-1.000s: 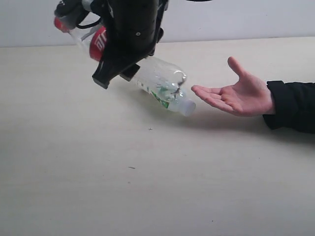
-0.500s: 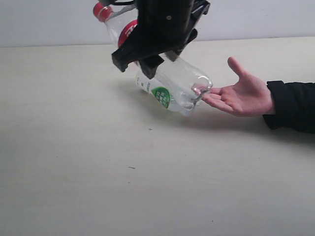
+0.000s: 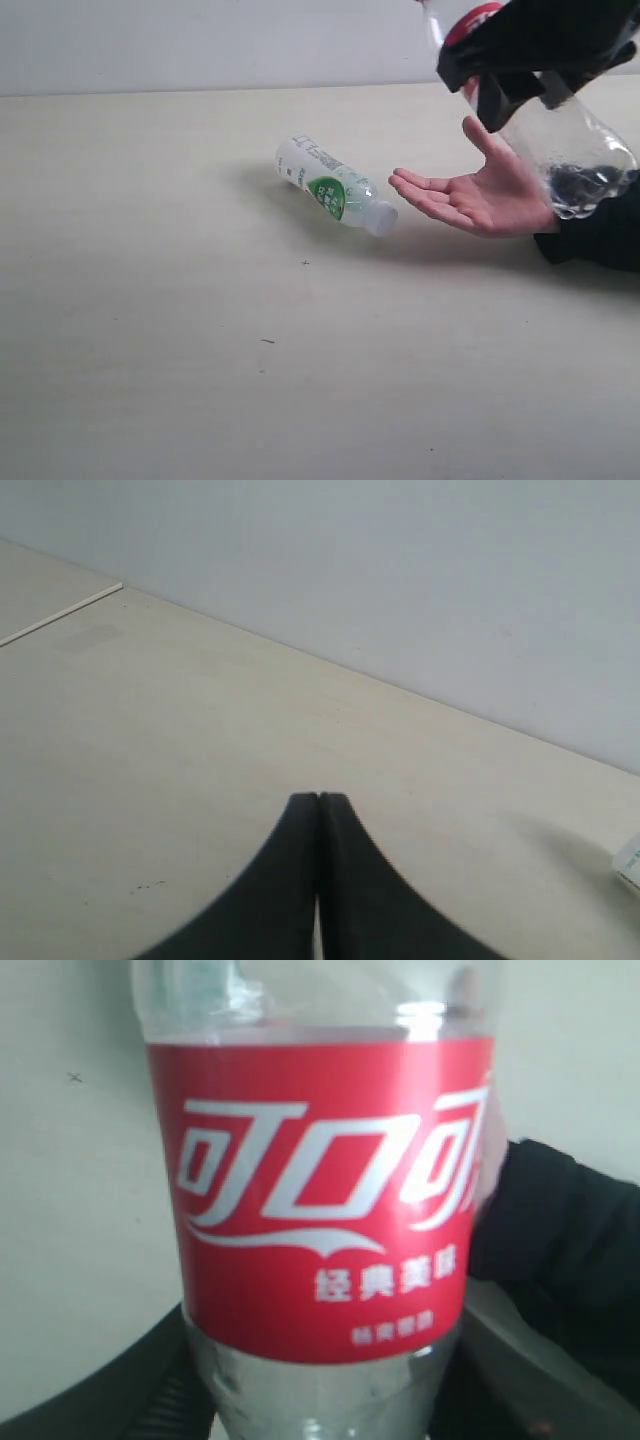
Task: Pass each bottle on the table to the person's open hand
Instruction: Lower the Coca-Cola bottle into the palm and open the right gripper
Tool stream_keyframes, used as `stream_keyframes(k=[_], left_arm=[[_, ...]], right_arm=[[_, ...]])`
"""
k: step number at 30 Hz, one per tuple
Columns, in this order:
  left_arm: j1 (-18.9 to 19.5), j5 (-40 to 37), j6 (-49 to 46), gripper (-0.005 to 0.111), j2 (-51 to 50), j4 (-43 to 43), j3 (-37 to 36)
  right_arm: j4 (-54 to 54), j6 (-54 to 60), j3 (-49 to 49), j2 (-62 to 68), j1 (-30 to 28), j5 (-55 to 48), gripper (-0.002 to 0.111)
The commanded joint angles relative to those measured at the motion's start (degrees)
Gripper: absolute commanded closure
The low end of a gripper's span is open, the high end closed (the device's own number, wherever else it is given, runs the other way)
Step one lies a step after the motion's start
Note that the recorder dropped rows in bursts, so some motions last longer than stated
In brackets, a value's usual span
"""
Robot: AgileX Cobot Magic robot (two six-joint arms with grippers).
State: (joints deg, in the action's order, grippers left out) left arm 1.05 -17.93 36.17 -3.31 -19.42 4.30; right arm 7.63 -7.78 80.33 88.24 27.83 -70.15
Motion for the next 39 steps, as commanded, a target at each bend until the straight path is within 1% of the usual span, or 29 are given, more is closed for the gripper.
stream_keyframes(k=[1, 5, 10, 15, 21, 24, 29, 32, 33, 35, 36, 37, 38, 39], left_arm=[[0.14, 0.05, 0.08, 0.107, 0.26, 0.17, -0.28], [0.14, 0.05, 0.08, 0.107, 0.26, 0.17, -0.28], [0.14, 0.05, 0.08, 0.107, 0.26, 0.17, -0.28], [0.14, 0.05, 0.08, 0.107, 0.26, 0.17, -0.28], [0.14, 0.05, 0.08, 0.107, 0.26, 0.17, -0.28], [0.14, 0.05, 0.08, 0.107, 0.26, 0.17, -0.28], [0.14, 0.05, 0.08, 0.107, 0.26, 0.17, -0.28], [0.14, 0.05, 0.08, 0.107, 0.26, 0.17, -0.28], [0.14, 0.05, 0.08, 0.107, 0.26, 0.17, -0.28], [0.14, 0.05, 0.08, 0.107, 0.26, 0.17, -0.28], [0.14, 0.05, 0.08, 0.107, 0.26, 0.17, -0.28], [0.14, 0.05, 0.08, 0.107, 0.26, 0.17, -0.28], [0.14, 0.05, 0.08, 0.107, 0.26, 0.17, -0.28], [0.14, 0.05, 0.08, 0.107, 0.26, 0.17, -0.28]], right_arm=[[-0.59, -1.78, -2.4, -0.6, -3.17, 0.19, 0.108], [-2.09, -1.78, -2.28, 1.99, -3.58, 0.19, 0.108], [-0.95, -1.66, -2.28, 7.33, -3.58, 0.19, 0.108], [-2.66, -1.66, -2.28, 13.85, -5.89, 0.19, 0.108], [-2.52, -2.91, -2.28, 17.28, -6.5, 9.13, 0.108], [-1.74, -2.91, -2.28, 18.77, -6.5, 10.76, 0.108], [3.04, -6.99, -2.28, 21.07, -6.5, 12.16, 0.108], [3.42, -7.25, -2.28, 21.68, -6.5, 14.39, 0.108], [3.42, -7.25, -2.28, 21.68, -6.5, 14.86, 0.107], [3.31, -7.47, -2.28, 21.68, -6.5, 15.82, 0.098], [3.31, -7.5, -2.28, 21.68, -6.5, 15.82, 0.088], [3.31, -7.89, -2.28, 21.68, -6.5, 15.82, 0.083], [3.31, -8.42, -2.28, 21.68, -6.5, 15.82, 0.073], [3.31, -8.86, -2.28, 21.68, -6.5, 15.82, 0.067]])
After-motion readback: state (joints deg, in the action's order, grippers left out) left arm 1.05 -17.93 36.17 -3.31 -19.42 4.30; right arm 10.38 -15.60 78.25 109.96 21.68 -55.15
